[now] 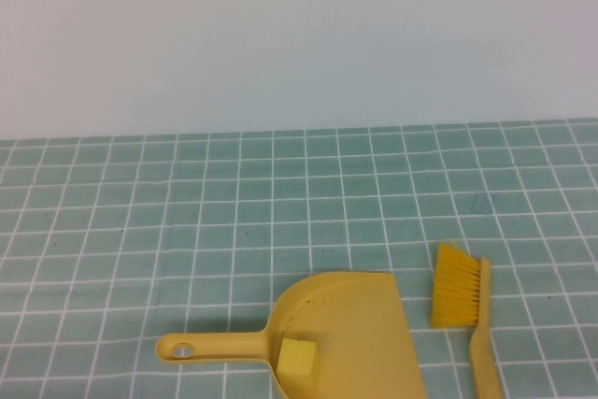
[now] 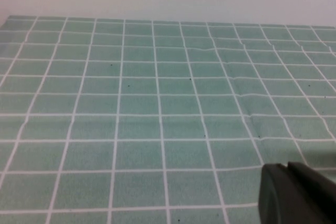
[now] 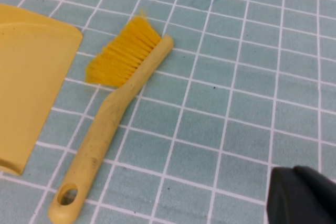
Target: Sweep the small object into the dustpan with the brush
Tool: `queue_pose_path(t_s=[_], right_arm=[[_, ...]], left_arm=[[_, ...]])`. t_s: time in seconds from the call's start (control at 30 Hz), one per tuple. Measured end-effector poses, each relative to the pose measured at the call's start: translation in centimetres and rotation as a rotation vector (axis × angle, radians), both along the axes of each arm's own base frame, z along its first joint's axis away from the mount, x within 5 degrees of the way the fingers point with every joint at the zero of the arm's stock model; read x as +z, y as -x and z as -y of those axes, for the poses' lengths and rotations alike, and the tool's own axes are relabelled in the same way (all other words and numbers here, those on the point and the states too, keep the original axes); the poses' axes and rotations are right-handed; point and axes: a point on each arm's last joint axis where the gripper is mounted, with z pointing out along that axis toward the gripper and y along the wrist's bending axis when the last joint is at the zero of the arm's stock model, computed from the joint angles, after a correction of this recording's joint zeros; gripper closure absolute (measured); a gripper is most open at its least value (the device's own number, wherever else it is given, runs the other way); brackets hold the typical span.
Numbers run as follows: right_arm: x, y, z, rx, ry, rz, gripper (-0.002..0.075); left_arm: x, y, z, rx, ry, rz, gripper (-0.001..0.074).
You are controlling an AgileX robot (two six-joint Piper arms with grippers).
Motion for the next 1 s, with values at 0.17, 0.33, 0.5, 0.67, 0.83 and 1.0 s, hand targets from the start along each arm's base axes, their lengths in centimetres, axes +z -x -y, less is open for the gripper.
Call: queue_pose_path(t_s=[0.17,0.33,0.5,0.67,0.83,1.0], right_arm=[[0.0,0.0,0.0,0.0,0.0,0.0,0.0727],[0.0,0.0,0.0,0.0,0.0,0.0,0.0727],[0.0,0.0,0.0,0.0,0.0,0.0,0.0727],[0.0,0.0,0.2,-0.023,-0.002,0.004,0.0727],[0.2,0.2,1.2,-0.148,-0.012,0.033,0.0727],[0.9,1.7,2.4,-0.296,-0.037,0.142,0.0727]], left_arm=[[0.0,0.0,0.0,0.0,0.0,0.0,0.0737],[0.0,0.0,0.0,0.0,0.0,0.0,0.0737],[0.0,0.0,0.0,0.0,-0.001,0.0,0.0736],[0.0,0.0,0.0,0.0,-0.001,0.0,0.0737],[0.0,0.0,0.0,0.0,-0.001,0.0,0.0737],[0.0,0.0,0.0,0.0,-0.001,0.0,0.0737]])
